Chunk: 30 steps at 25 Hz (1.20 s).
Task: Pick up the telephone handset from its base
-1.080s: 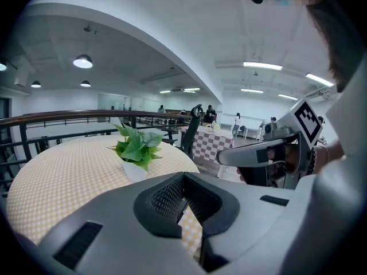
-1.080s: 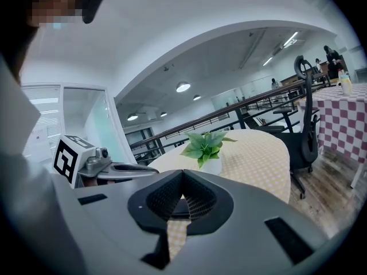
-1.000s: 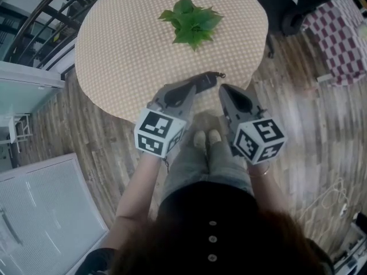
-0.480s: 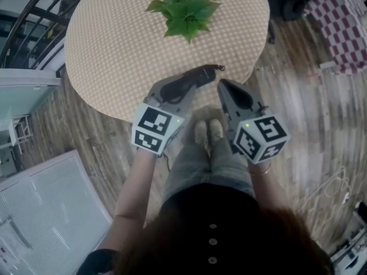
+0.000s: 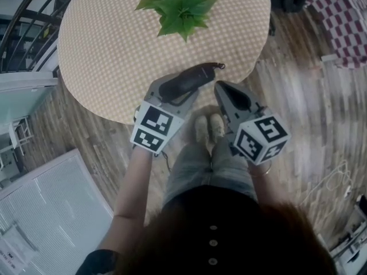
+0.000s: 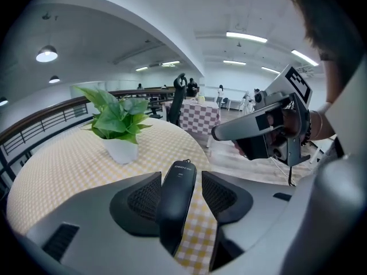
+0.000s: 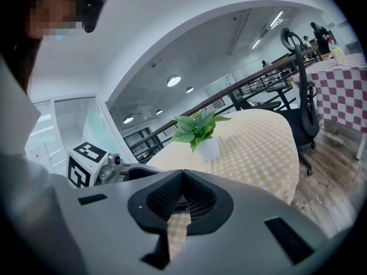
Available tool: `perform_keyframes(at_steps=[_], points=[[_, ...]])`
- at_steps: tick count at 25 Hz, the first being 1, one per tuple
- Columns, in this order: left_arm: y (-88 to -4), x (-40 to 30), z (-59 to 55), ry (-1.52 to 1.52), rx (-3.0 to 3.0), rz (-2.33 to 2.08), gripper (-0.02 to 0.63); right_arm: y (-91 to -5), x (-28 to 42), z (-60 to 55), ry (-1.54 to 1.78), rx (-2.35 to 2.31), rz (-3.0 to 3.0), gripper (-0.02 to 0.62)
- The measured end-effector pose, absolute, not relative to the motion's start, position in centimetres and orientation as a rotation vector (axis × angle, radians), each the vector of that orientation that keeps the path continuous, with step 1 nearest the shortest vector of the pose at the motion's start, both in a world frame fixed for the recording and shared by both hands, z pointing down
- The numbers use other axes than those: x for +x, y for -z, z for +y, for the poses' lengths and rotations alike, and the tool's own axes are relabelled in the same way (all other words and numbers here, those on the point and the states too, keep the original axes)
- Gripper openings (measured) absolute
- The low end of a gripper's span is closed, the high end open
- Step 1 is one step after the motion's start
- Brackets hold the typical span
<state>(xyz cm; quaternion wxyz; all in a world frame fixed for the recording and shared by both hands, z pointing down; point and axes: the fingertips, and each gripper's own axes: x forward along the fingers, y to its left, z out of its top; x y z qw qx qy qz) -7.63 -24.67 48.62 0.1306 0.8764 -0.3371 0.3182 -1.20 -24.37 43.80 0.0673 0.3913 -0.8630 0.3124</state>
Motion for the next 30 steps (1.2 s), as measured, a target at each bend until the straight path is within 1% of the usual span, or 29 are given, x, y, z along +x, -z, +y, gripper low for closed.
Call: perform_keyframes(at_steps=[3,6,17,21,25,30], points=[[-49.4,-7.3,-24.5,-0.964,2.558,-0.928,0.239,-44.4,-1.1,-24.5,-0.984,1.173,-2.594,0.009],[-50.3,-7.5,-24.7,-1.012,2.552,-0.92,0.253,-44.9,-1.0,-24.6,-1.01,1.178,-2.586,0.009],[-52.3,-7.9,-25.0,-1.121,2.548,-0.827,0.258,-46.3,-0.2,-24.4,-1.044,1.202,-2.545,0.009],[-53.2,-8.4,-24.8,-1.206,2.532,-0.774,0.258,-46.8,-0.2,-24.5,-1.049,1.201,-2.532,0.009],[-53.3,-8.3,-25.0,-1.146,2.516,-0.747,0.258,-46.9,-0.4,-24.5,-1.054,1.191,-2.53,0.009],[-53.6,-8.5,-25.3,-1.162,2.514,-0.726,0.257,-47.2,-0.5,-24.6,-1.066,1.196,-2.524,0.009]])
